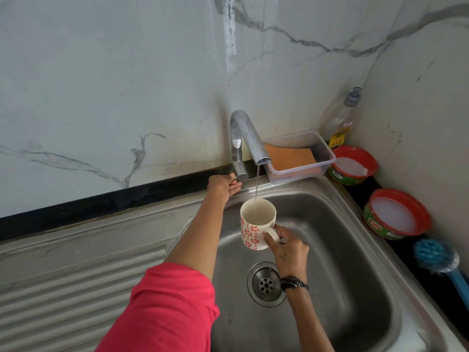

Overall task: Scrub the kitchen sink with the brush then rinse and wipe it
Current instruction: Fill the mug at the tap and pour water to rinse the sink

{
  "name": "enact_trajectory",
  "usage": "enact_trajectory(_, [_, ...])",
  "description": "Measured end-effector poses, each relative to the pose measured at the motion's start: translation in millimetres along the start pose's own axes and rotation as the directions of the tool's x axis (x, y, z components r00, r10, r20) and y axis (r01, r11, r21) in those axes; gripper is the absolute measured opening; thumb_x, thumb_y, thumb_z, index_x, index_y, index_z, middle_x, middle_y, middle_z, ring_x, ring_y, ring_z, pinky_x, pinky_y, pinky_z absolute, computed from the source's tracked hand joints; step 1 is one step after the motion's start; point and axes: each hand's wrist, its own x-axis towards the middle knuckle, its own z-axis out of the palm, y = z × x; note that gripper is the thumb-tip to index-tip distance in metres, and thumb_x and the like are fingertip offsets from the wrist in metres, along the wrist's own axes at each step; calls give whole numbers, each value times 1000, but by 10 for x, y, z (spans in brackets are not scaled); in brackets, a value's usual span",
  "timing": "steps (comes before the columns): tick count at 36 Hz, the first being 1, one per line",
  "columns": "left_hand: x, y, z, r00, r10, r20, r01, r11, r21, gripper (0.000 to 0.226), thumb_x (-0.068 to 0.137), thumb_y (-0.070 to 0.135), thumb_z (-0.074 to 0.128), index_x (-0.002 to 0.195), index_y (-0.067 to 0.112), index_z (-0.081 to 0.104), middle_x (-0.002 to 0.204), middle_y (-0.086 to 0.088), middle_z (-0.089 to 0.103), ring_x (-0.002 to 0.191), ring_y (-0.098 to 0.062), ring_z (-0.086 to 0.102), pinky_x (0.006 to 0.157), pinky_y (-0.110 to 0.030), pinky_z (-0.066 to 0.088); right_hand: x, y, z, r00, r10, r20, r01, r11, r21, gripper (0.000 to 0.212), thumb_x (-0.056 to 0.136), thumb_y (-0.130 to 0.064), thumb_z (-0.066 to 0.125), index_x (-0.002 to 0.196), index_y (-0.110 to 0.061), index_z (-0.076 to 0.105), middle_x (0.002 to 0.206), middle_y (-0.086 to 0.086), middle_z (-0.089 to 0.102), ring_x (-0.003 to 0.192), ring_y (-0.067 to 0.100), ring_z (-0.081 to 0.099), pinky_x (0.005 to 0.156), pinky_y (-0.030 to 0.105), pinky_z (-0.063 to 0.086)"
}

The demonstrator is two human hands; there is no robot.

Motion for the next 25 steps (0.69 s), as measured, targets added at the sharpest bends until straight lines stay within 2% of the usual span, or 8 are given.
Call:
enact_trajectory(1, [5,-3,1,1000,8,1,-8,1000,-7,6,92,-2,50,89,-5,54,73,-13,52,112,-34,58,92,-39,49,-4,0,1,1000,1,2,-1,1000,2,23,79,-17,71,100,-7,70,83,13,69,71,18,59,74,31,52])
enact_trajectory(4, [34,-23,7,1000,27,8,-27,999,-23,16,92,-3,50,106,-10,55,73,-13,51,112,-34,58,93,-39,48,-12,5,6,1000,6,0,-6,1000,7,22,79,-17,71,99,-7,70,83,13,69,77,26,64,73,33,53])
enact_trajectory(8, [44,-50,-2,999,52,17,-51,999,-18,28,92,-3,50,118,-11,50,73,-13,51,112,-35,58,95,-39,48,-22,32,28,1000,21,-5,-21,1000,9,24,78,-19,73,101,-10,71,80,11,69,73,21,63,75,33,55])
enact_trajectory(12, [29,-46,-11,998,55,8,-55,998,-24,15,92,-3,50,105,-8,55,73,-13,51,112,-35,58,94,-38,48,-23,40,43,1000,18,-6,-18,1000,10,24,78,-19,73,100,-11,71,77,7,69,72,18,64,74,33,56])
enact_trajectory(15, [33,-50,-7,998,56,-1,-56,998,-28,7,92,-4,50,96,-5,56,73,-13,51,113,-35,58,93,-38,48,-15,37,39,1000,30,-7,-30,999,16,24,78,-19,73,100,-11,71,79,13,68,73,24,63,76,37,56])
enact_trajectory(18, [41,-49,-6,999,54,-2,-54,998,-33,19,92,-4,49,74,3,49,73,-13,51,113,-36,57,92,-39,48,-5,23,27,999,40,-2,-40,999,29,23,78,-18,73,99,-9,70,76,12,67,77,27,64,78,39,55])
enact_trajectory(20, [43,-52,-12,998,61,-1,-61,998,-34,21,92,-4,49,73,4,48,73,-13,51,113,-37,57,91,-38,48,1,14,24,999,33,-7,-32,999,34,24,78,-17,72,100,-8,70,74,5,65,77,23,64,78,38,55])
enact_trajectory(25, [58,-55,-19,998,62,-1,-62,998,-21,18,92,-3,51,75,3,50,74,-13,53,111,-35,59,87,-36,49,19,7,41,999,37,-22,-36,998,49,25,78,-16,72,102,-8,70,77,4,66,77,20,64,78,32,54])
